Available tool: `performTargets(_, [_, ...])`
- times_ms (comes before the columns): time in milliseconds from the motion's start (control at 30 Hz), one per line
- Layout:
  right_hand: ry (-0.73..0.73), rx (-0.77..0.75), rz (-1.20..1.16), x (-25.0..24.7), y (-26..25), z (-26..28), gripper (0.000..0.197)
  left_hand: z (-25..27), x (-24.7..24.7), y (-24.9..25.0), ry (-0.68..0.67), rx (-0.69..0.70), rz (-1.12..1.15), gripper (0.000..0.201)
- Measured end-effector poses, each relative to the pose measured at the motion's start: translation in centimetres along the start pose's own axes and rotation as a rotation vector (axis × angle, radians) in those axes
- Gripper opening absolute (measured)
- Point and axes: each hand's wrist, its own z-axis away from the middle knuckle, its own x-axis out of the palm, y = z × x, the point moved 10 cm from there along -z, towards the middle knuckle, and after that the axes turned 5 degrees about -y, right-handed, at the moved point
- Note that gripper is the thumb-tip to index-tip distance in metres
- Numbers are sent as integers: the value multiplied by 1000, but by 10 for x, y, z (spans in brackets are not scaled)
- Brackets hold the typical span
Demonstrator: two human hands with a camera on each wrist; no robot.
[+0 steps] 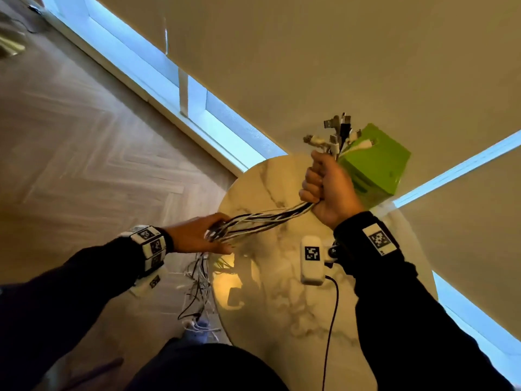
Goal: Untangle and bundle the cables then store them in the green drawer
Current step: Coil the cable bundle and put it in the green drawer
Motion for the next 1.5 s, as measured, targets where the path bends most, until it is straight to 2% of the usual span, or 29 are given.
performTargets(67, [-11, 8, 26, -6, 0, 6, 48, -5, -3, 24, 19, 105, 21, 103])
performTargets(133, [-18, 23, 55, -11, 4, 13, 49, -16, -4, 58, 38, 221, 53, 107])
performTargets(233, [-43, 59, 86, -11, 15, 20, 48, -34, 12, 122, -61, 278, 77, 86])
performTargets(333, [-93, 104, 94, -11, 16, 32, 48, -57, 45, 155, -192, 233, -24, 67])
performTargets(433, [-121, 82, 123, -18, 2, 43, 51, -65, 81, 165, -312, 176, 204, 51])
performTargets(500, [-81, 37, 117, -36, -10, 48, 52, -63, 106, 172, -365, 117, 361, 38])
performTargets(533, [-36, 8, 121, -48, -15, 50, 52, -64, 115, 177, -367, 117, 346, 30])
performTargets(567, [20, -20, 131, -61, -18, 52, 50, -65, 120, 182, -337, 133, 266, 25])
performTargets(633, [156, -82, 132, -88, -21, 58, 47, -71, 121, 191, -231, 173, -74, 24])
performTargets(700, [281, -124, 79, -113, -20, 64, 43, -77, 122, 197, -150, 208, -452, 37])
performTargets(767, [328, -122, -46, -132, -13, 68, 41, -79, 124, 201, -103, 239, -604, 46])
performTargets(833, [274, -111, -220, -143, -7, 69, 42, -78, 121, 203, -87, 290, -494, 38])
performTargets(933, [201, -91, -367, -156, -4, 75, 48, -77, 120, 187, -170, 306, -157, 28])
performTargets(1000, [168, -89, -392, -164, -5, 81, 47, -77, 123, 173, -220, 263, 30, 30])
performTargets(1033, [156, -80, -400, -168, -4, 85, 47, -76, 125, 170, -229, 248, 54, 34])
performTargets(1100, [157, -49, -401, -176, 4, 89, 48, -76, 124, 170, -230, 234, -57, 44])
performTargets(1167, [175, -5, -367, -182, 17, 92, 47, -78, 121, 176, -247, 234, -288, 55])
performTargets(1267, [156, 127, -214, -181, 42, 96, 47, -81, 119, 186, -293, 247, -622, 54])
performTargets(1367, [122, 237, 18, -178, 57, 99, 43, -83, 132, 207, -321, 320, -947, 52])
performTargets(1500, [116, 243, 188, -178, 59, 96, 32, -91, 150, 224, -354, 395, -1068, 53])
